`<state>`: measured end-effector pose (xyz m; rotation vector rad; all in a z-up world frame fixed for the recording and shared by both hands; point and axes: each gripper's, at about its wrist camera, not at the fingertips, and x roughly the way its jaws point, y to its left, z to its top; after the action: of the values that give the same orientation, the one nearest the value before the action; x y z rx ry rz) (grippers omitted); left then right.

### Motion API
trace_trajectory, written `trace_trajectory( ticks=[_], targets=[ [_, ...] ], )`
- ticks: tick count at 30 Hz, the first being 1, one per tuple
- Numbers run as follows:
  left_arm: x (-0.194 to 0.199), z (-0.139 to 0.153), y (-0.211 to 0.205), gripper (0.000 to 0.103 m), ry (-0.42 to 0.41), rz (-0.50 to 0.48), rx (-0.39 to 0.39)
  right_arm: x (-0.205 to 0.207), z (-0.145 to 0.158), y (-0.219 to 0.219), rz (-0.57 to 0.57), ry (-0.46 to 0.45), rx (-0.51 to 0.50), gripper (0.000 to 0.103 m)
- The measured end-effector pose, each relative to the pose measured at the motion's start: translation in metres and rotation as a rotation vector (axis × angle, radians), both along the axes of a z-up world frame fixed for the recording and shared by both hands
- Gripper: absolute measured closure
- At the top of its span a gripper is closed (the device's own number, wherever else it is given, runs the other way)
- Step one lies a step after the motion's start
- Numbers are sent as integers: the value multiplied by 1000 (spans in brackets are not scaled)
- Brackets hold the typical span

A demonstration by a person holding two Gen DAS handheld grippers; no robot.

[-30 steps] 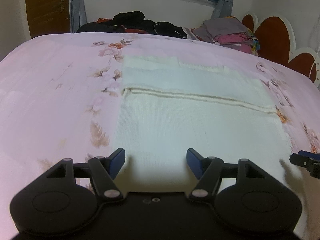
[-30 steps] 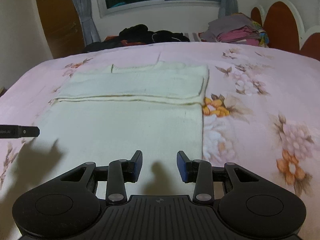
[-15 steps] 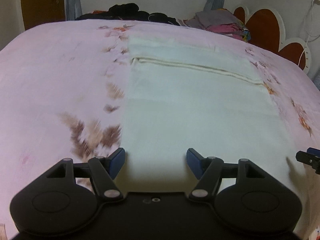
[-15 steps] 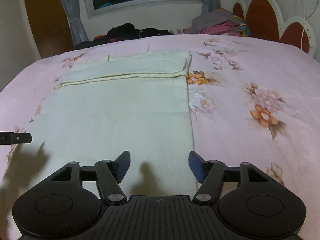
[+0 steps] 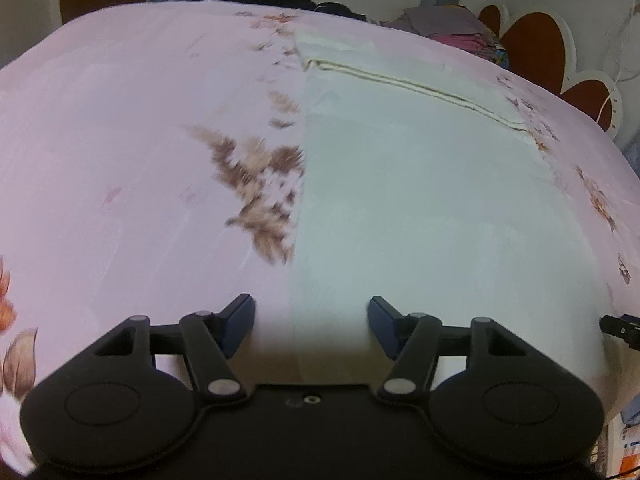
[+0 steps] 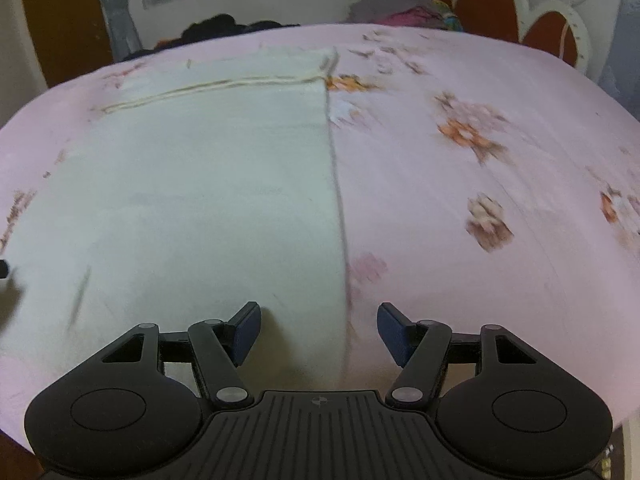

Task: Fold small clothes
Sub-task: 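Grasp the sweater hem edge with both grippers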

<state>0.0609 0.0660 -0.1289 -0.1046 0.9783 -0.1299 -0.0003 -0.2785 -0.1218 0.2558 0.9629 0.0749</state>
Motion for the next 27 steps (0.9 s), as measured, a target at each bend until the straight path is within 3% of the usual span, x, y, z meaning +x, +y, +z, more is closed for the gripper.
trace_trajectory(
  ticks=[5, 11, 13, 18, 27],
  targets=[
    [-15, -2, 4, 49, 18, -8, -27, -13, 0, -3, -13, 21, 14, 39],
    [-23, -3, 1, 72, 64, -43, -90, -25, 3, 2, -15, 39, 96, 40],
    [-22, -5, 1, 97, 87, -60, -138, -26, 4, 5, -9, 44, 131, 66],
    [-16, -5, 3, 98, 82, -85, -193, -22, 7, 10, 8, 53, 174, 93],
    [20, 43, 8, 98, -88, -71, -273, 2, 48, -1, -21, -75, 267, 96]
  ],
)
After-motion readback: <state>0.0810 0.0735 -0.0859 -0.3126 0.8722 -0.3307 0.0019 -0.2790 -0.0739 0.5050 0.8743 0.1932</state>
